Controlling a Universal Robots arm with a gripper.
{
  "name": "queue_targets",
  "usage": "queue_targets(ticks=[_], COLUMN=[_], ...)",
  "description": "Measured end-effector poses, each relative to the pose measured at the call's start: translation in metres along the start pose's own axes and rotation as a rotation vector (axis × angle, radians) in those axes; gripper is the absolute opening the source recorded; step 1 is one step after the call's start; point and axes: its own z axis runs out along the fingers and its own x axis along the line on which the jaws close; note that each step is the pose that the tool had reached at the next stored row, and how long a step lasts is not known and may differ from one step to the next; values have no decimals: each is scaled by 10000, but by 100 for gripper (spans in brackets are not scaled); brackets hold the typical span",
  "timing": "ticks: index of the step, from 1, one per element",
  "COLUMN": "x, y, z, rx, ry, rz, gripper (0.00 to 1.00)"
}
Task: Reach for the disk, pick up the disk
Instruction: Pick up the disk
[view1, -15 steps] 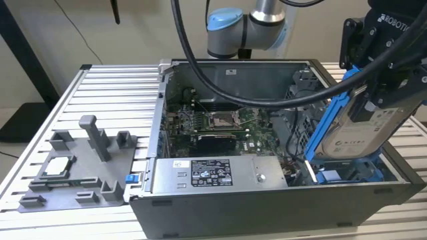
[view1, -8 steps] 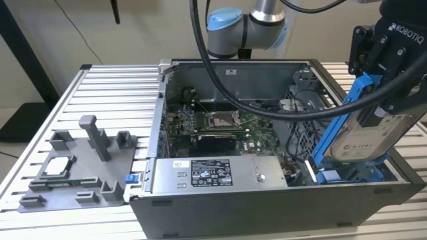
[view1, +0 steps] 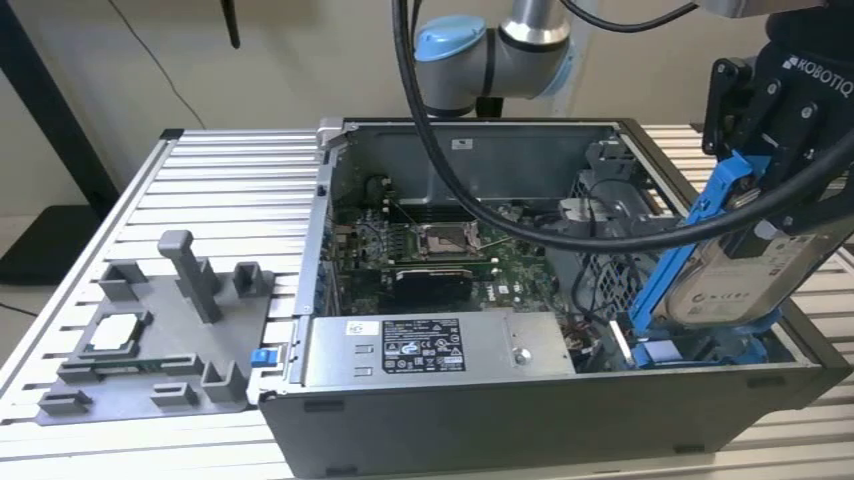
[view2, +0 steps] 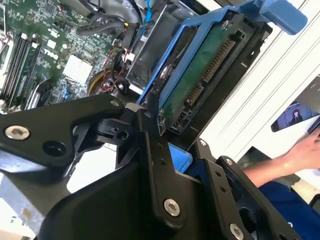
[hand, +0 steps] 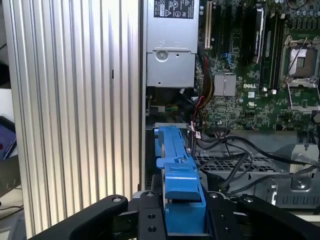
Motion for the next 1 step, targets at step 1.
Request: queue_targets(ticks=[1], x=[0], y=[0], z=[0], rx=[0], ry=[0], rz=[0], gripper=[0])
